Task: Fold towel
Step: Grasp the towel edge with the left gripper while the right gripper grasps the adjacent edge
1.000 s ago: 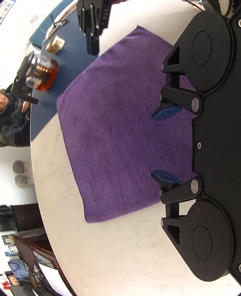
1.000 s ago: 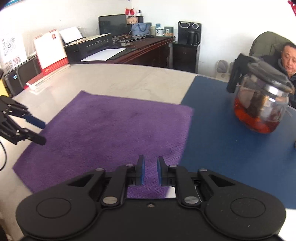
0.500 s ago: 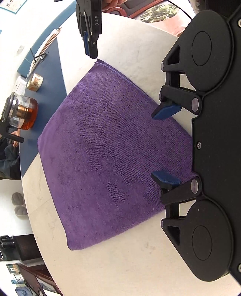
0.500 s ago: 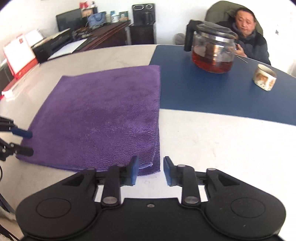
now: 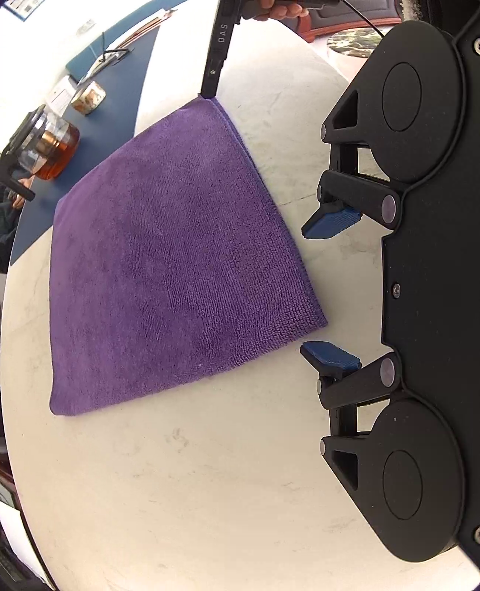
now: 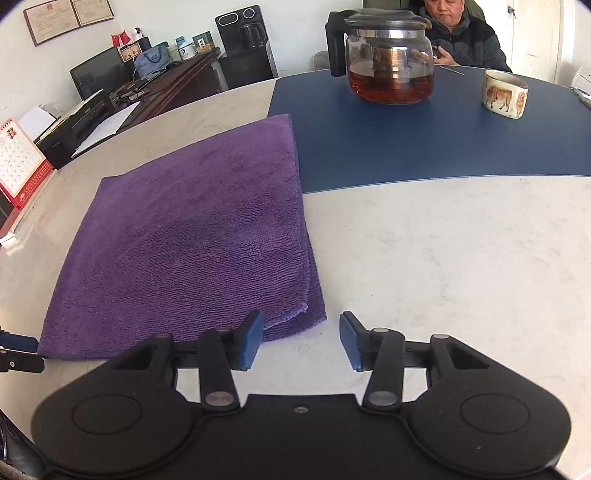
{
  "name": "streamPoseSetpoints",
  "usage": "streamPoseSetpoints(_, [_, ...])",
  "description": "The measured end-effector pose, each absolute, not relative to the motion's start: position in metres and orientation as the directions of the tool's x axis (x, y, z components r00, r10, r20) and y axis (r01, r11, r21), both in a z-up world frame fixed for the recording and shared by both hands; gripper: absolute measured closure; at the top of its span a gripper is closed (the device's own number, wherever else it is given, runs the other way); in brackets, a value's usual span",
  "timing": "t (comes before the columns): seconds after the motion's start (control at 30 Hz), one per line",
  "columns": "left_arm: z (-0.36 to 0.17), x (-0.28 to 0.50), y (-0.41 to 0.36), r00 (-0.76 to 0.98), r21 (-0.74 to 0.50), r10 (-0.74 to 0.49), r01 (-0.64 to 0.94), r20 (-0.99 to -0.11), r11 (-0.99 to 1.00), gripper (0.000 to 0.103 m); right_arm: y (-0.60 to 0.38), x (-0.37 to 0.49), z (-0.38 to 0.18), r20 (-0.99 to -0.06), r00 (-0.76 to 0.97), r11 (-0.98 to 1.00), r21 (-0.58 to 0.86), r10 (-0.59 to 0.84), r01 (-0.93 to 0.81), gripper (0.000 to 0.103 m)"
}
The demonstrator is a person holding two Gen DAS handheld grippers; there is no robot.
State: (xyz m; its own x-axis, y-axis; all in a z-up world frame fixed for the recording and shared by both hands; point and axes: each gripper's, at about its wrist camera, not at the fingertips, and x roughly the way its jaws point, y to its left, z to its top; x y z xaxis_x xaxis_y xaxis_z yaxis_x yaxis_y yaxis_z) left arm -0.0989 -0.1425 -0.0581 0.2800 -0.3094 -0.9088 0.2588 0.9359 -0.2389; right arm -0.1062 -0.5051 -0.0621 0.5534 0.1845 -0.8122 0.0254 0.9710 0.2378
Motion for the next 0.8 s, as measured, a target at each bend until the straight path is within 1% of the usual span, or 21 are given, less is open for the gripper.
streamPoseSetpoints(0.33, [-0.063,-0.096,-0.140,0.288,-0.255,-0.295,0.170,-0.911,0.952,0.042,-0.504,-0.096,-0.061,-0.826,0.519,0.967,0.256,0.218,0.000,0.054])
streamPoseSetpoints(0.8, [-0.065,-0.092,-0.145,0.312,-0.315,-0.344,0.139,-0.886,0.939,0.042,-0.489,-0.084,-0.061,-0.838,0.503,0.975,0.217,0.211,-0.048,0.055])
